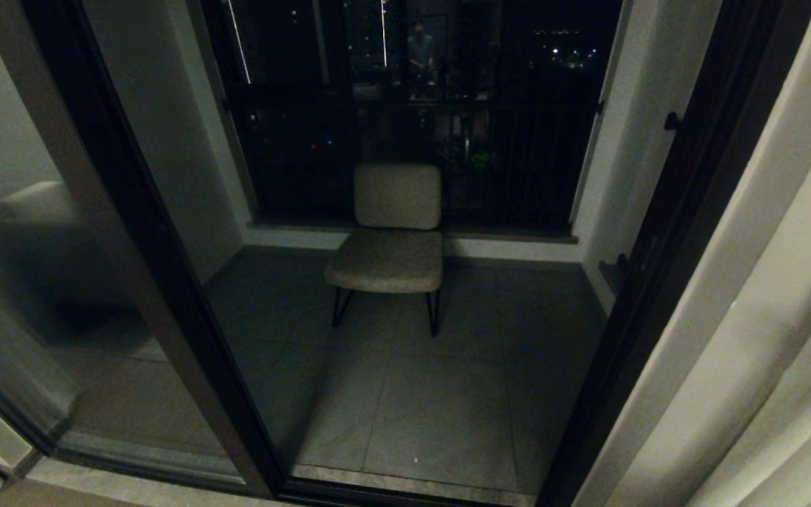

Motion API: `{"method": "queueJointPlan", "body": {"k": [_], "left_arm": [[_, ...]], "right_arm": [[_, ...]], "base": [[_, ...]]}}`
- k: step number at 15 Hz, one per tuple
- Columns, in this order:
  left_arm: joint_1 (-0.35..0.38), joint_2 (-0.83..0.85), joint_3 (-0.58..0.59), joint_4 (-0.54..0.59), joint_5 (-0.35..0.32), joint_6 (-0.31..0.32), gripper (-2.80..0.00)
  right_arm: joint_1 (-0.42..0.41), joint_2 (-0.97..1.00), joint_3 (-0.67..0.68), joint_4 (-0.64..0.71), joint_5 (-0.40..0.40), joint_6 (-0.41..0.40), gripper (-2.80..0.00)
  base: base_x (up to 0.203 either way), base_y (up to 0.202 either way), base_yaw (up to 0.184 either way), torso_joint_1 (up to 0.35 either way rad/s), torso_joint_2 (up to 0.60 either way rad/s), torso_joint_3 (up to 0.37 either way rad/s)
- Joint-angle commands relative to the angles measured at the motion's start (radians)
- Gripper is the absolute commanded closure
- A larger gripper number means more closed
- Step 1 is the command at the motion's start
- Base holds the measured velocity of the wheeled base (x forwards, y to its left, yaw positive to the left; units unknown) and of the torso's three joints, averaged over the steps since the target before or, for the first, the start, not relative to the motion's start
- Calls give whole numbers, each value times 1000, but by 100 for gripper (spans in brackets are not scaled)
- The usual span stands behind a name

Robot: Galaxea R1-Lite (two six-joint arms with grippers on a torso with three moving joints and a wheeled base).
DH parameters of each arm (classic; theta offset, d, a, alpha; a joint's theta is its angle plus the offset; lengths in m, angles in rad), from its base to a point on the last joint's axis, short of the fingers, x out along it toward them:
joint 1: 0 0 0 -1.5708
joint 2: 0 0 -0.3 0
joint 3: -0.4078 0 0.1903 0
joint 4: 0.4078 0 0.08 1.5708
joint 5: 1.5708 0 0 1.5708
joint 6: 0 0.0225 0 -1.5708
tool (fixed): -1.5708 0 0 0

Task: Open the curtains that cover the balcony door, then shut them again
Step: Pull the inner curtains open on both sides

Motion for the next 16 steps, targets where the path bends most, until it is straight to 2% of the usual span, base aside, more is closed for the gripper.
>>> {"method": "queueJointPlan", "body": {"k": [1, 3, 4, 7, 10, 16], "left_arm": [[0, 0, 0, 0, 0, 0, 0], [0, 0, 0, 0, 0, 0, 0], [0, 0, 0, 0, 0, 0, 0], [0, 0, 0, 0, 0, 0, 0], [0, 0, 0, 0, 0, 0, 0], [0, 0, 0, 0, 0, 0, 0]], "right_arm": [[47, -187, 78, 17, -4, -16, 0], [127, -288, 144, 22, -18, -43, 0], [170, -329, 176, 25, -56, -65, 0], [254, -448, 196, 121, -220, -96, 0], [283, -501, 198, 242, -344, -144, 0], [283, -501, 198, 362, -383, -149, 0]], "base": [[0, 0, 0, 0, 0, 0], [0, 0, 0, 0, 0, 0], [0, 0, 0, 0, 0, 0], [0, 0, 0, 0, 0, 0], [0, 0, 0, 0, 0, 0], [0, 0, 0, 0, 0, 0]]}}
